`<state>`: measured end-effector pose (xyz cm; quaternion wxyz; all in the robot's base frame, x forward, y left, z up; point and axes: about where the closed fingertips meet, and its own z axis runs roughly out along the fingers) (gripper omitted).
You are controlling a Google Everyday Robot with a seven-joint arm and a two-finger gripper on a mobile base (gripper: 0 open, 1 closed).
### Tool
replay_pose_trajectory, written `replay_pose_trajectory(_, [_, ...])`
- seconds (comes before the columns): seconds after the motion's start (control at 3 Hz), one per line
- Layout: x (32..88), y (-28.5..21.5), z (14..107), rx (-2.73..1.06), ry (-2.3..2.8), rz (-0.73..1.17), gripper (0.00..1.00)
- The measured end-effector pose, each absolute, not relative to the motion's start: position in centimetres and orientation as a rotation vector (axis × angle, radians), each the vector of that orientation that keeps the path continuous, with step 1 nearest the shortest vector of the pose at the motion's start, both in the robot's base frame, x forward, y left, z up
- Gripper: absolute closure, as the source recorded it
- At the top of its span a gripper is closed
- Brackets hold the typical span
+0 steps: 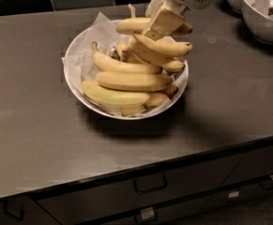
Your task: Pick banana from white bowl
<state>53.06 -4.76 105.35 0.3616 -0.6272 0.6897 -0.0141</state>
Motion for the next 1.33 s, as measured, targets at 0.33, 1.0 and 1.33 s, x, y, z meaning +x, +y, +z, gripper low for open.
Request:
replay_pose_trajectory(0.33, [52.3,-4.2,107.3,-1.621,1.682,0.026,1.0])
replay_pose_trajectory(1.0, [52.4,-2.2,107.1,-1.672,1.572,0.312,1.0])
replay_pose_trajectory(1.33, [52.2,-1.2,107.1,-1.693,1.527,0.396,1.0])
